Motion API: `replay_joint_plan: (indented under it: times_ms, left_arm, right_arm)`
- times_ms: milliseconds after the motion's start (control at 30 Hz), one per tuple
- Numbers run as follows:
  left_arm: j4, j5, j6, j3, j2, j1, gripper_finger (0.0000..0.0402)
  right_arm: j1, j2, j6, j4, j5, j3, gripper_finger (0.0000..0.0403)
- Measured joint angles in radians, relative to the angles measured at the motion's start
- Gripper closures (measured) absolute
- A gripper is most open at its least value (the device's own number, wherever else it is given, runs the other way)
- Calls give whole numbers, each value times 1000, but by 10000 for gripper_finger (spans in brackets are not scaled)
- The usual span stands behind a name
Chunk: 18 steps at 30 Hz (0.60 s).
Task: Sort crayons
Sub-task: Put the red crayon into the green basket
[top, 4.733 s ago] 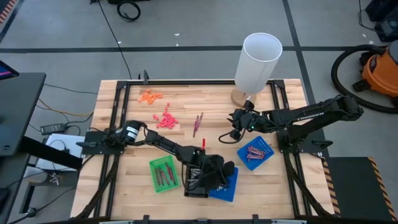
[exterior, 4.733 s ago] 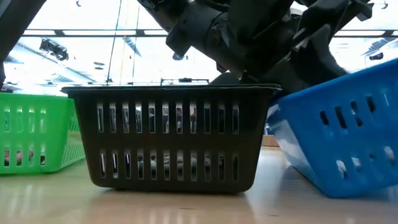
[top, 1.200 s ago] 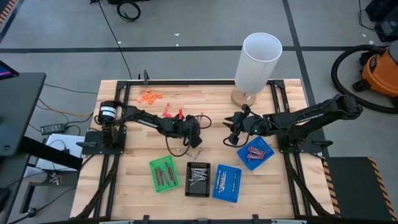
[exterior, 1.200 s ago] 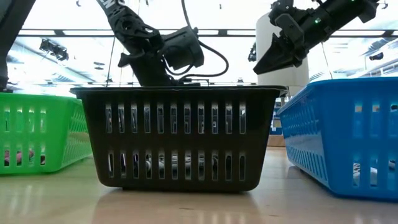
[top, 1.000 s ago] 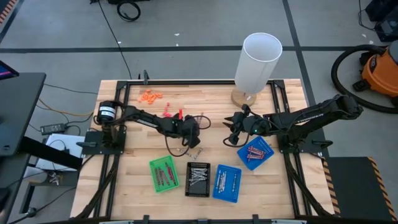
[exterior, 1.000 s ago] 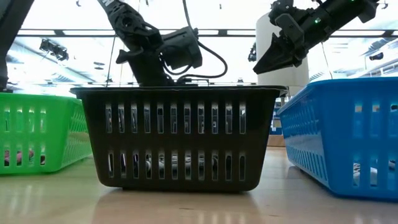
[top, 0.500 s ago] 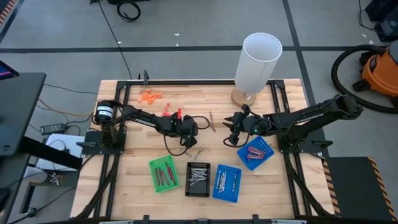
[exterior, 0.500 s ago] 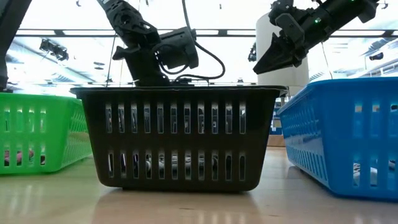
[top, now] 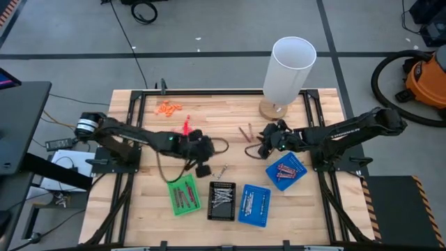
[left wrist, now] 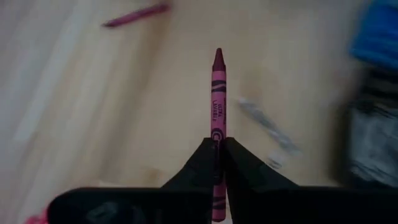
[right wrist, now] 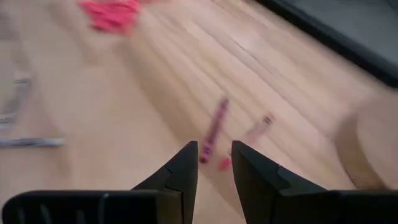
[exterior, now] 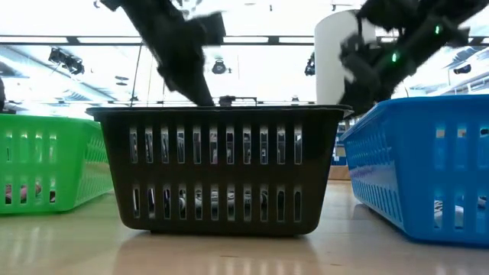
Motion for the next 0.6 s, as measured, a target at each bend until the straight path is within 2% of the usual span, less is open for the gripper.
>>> replay_joint_plan:
  times_ms: [167,367,600]
  left_arm:
    - [-2,61,18,0,-64,-114,382]
    - [-45,94,19,0,-68,-238,382]
    - [-122,93,94,0,-66,-339,381]
  right_arm:
    - [-121,26,117,-5,15,-70,296]
    - [-245,96,136,-2,-78,-73,296]
    - [-342,212,115,37,-156,-73,296]
